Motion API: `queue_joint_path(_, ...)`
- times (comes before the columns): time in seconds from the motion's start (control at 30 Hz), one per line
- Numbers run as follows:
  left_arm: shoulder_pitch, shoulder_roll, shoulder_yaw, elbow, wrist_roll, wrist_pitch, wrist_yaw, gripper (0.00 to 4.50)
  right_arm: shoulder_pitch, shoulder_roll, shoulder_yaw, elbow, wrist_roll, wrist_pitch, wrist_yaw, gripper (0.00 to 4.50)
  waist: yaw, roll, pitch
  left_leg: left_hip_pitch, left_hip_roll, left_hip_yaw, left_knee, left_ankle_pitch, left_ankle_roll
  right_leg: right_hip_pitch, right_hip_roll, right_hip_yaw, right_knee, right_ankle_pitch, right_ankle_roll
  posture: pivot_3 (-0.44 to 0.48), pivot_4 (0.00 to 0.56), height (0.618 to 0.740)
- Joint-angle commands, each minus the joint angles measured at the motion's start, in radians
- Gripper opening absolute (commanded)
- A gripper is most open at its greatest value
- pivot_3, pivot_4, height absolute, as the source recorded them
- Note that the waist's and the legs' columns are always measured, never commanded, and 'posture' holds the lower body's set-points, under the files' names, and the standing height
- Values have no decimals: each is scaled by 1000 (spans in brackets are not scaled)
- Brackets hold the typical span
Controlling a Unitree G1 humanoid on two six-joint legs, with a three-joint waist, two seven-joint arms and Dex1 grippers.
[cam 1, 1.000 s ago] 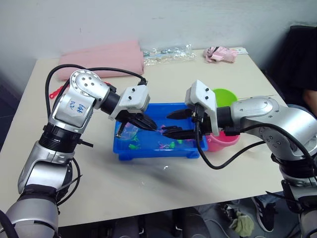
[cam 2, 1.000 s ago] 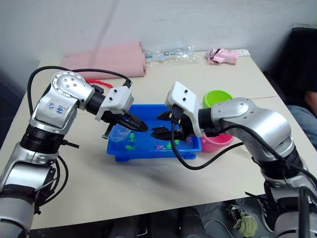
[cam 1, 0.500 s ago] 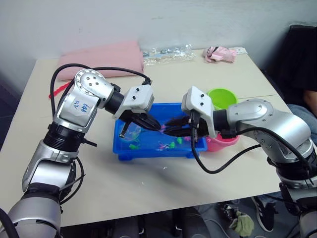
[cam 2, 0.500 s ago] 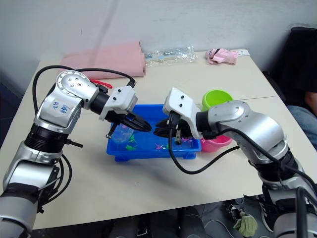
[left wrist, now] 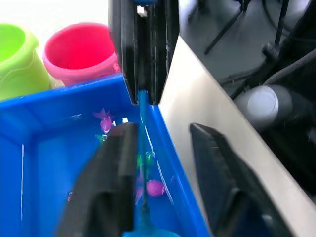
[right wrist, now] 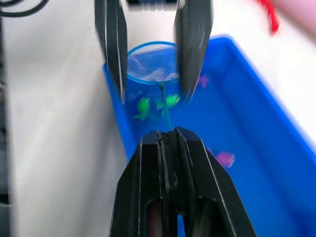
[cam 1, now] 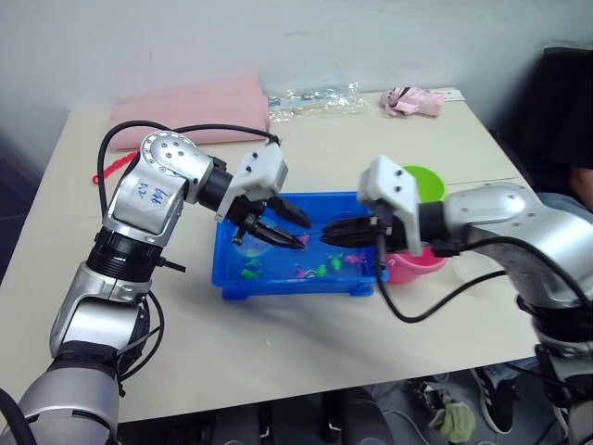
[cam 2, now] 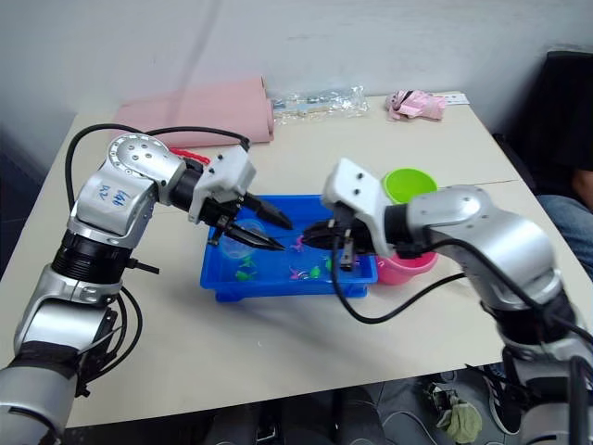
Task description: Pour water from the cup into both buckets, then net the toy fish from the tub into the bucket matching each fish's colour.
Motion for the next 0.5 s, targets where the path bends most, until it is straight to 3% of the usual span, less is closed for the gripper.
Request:
queue_joint_path(0.03, 57, 54, 65, -54, -57, -8, -28, 3608, 31, -60, -163, -63, 109, 146, -27, 0, -1, 0, 0, 0, 0, 0, 0, 0, 0, 0, 0, 0, 0, 0, 0, 0, 150, 738)
queue_joint_path(0.13, 128, 100, 70, -54, -29, -55, -19, 4400, 86, -180, -215, -74, 87, 138, 3, 0, -4, 1, 0, 1, 0, 0, 0, 0, 0, 0, 0, 0, 0, 0, 0, 0, 150, 738)
queue_joint_path(0.2, 160, 109, 69, -58, -19, -70, 7, 4400, 116, -249, -224, -60, 61, 92, 26, 0, -4, 1, 0, 1, 0, 0, 0, 0, 0, 1, 0, 0, 0, 0, 0, 0, 150, 738)
queue_joint_path(0.33, 213, 98, 69, -100, -29, -68, 63, 4400, 198, -391, -122, 20, -205, -332, 146, 0, 1, 1, 0, 1, -1, 0, 1, 0, 0, 1, -1, 1, -1, 0, 0, 0, 150, 738)
queue_joint_path(0.5, 254, 75, 64, -176, -45, -42, 125, 4400, 168, -388, 20, 190, -471, -782, 221, 0, -3, 1, 0, 1, -1, 3, 1, 0, 0, 1, 0, 1, -1, 1, 1, 0, 150, 738)
